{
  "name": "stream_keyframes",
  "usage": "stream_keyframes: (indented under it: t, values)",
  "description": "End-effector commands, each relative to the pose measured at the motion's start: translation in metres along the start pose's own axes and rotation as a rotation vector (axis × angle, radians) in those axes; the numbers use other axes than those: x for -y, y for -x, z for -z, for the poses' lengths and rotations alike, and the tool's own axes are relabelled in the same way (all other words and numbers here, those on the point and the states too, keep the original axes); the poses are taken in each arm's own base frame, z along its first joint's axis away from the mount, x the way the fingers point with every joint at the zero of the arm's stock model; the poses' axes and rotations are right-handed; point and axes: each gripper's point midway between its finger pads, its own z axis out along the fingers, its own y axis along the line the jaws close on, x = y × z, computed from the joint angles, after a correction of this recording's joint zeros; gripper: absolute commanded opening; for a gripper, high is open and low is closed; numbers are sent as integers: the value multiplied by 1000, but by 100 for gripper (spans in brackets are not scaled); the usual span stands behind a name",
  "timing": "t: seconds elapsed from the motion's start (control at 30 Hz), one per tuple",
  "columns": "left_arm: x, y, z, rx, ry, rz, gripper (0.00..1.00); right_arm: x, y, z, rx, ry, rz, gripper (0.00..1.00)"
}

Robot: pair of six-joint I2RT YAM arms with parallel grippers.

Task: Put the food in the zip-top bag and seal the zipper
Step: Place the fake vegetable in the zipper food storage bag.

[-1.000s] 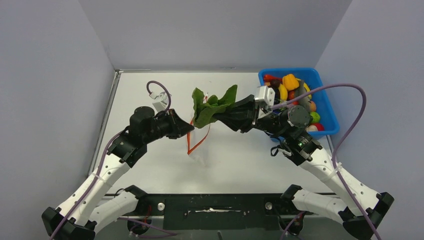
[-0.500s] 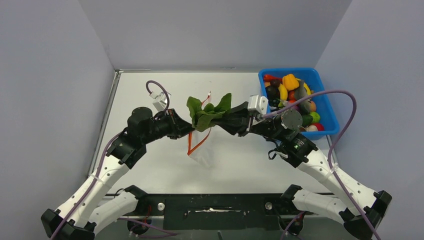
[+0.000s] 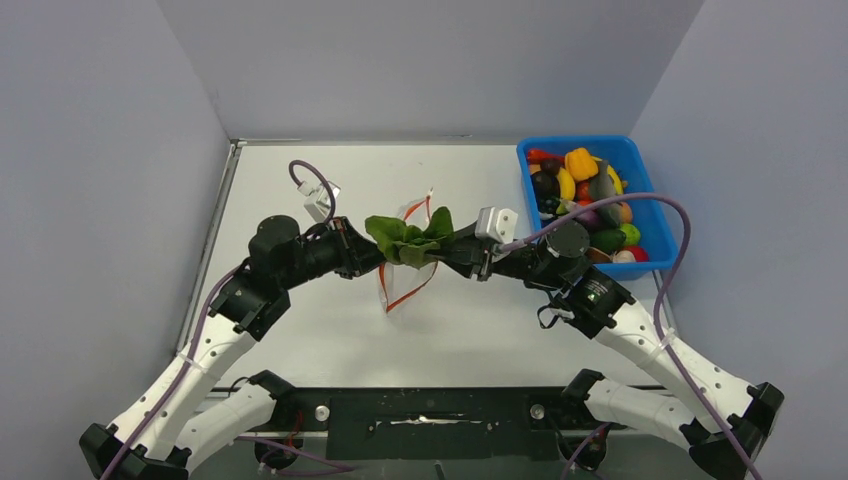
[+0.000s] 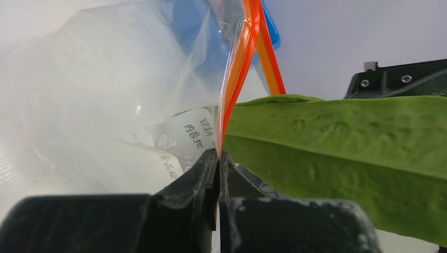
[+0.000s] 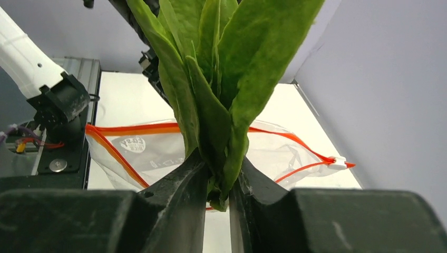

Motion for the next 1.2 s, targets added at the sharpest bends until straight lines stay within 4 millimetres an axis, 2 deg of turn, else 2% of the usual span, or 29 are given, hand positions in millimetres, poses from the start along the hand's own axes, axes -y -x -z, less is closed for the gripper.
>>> stream_keyframes:
  t: [0.0, 0.1, 0.2, 0.27, 0.37, 0.57, 0.7, 0.8, 0.87, 0.97, 1.03, 1.17]
  values:
    - [31, 15, 6, 47, -121, -43, 0, -4, 3, -1, 19, 24, 81, 20]
    - [34, 13, 7, 38, -143, -44, 0, -3, -8, -5, -19, 26, 89, 25]
    - [34, 11, 7, 32, -147, -42, 0, 0, -19, -8, -80, 21, 74, 41]
    - [32, 9, 7, 29, -139, -40, 0, -4, -21, -9, -118, 54, 55, 50]
    - [28, 7, 7, 28, -126, -39, 0, -18, -25, -10, -174, 125, 20, 59]
    - [22, 5, 4, 21, -109, -42, 0, -30, -37, -17, -255, 109, -9, 61]
    - [11, 3, 0, 16, -64, -43, 0, -40, -34, -20, -261, 129, -31, 65]
    - [7, 0, 0, 4, -48, -44, 0, -36, -32, -22, -273, 97, -47, 67]
    - [6, 0, 0, 4, -47, -45, 0, -26, -33, -23, -293, 40, -52, 67]
    - [5, 0, 0, 10, -41, -42, 0, -19, -39, -23, -329, -9, -46, 70]
    - [5, 0, 0, 11, -40, -41, 0, -18, -44, -23, -346, -15, -40, 75]
    - [5, -1, 0, 9, -45, -38, 0, -27, -44, -26, -332, 5, -31, 76]
